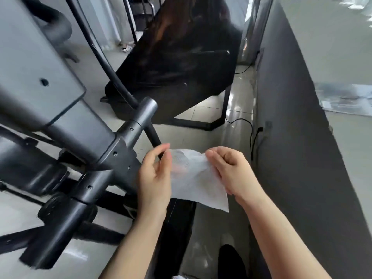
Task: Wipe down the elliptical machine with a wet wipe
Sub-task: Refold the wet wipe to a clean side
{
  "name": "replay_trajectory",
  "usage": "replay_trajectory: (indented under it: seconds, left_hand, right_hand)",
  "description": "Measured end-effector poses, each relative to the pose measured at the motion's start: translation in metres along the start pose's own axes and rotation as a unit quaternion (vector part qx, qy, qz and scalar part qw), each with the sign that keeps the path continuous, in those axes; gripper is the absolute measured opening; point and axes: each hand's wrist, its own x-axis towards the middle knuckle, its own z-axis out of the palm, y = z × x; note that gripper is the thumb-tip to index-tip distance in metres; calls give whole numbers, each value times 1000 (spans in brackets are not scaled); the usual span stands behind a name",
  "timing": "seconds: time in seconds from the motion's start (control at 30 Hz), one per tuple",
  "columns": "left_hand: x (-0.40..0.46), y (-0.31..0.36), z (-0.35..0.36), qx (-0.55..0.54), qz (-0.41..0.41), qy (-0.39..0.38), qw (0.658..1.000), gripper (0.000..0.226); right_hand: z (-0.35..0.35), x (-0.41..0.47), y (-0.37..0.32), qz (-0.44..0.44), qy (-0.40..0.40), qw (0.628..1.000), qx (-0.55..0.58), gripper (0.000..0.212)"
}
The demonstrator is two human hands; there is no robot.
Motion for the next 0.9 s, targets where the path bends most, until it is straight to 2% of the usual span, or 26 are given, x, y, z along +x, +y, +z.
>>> replay_trajectory:
  seconds: [0.1, 0.2, 0.27, 0.3, 0.37, 0.43, 0.47, 0.6, 0.67, 0.73, 0.8, 0.9]
  left_hand:
    - [20, 11, 50, -49, -34, 29, 998, 26]
    - [42, 20, 87, -66, -53, 65, 994, 32]
    - [57, 26, 100, -24, -32, 46, 998, 32]
    - [65, 28, 103, 5, -26, 24, 999, 31]
    - [78, 34, 106, 59, -30, -29, 997, 28]
    - [92, 35, 109, 79, -57, -58, 994, 26]
    - [99, 35, 110, 77, -73, -55, 993, 31]
    - [126, 30, 112, 125, -77, -26, 989, 55]
    - [141, 27, 109, 128, -52, -32, 990, 61]
    - [154, 28, 104, 126, -6, -31, 991, 67]
    - [164, 36, 97, 102, 68, -23, 992, 78]
    - [180, 49, 82, 22, 170, -4, 985, 96]
  right_hand:
    - [-38, 52, 0, 49, 3, 991, 124, 30]
    - [-70, 103, 0, 69, 5, 981, 181, 26]
    - [-82, 131, 1, 74, -42, 974, 211, 12]
    - [-85, 141, 1, 81, -75, 964, 241, 11]
    - [-90, 159, 3, 102, -143, 938, 300, 41]
    - [-95, 177, 3, 82, -196, 937, 278, 61]
    - [-96, 188, 4, 65, -218, 943, 243, 63]
    - [-99, 229, -5, -6, -251, 966, 54, 45]
    - [-93, 245, -13, -36, -244, 969, -19, 38]
    - [-85, 259, -26, -50, -243, 969, -17, 36]
    - [-81, 272, -43, -106, -237, 965, 37, 45]
    - [-75, 290, -63, -160, -254, 938, 174, 71]
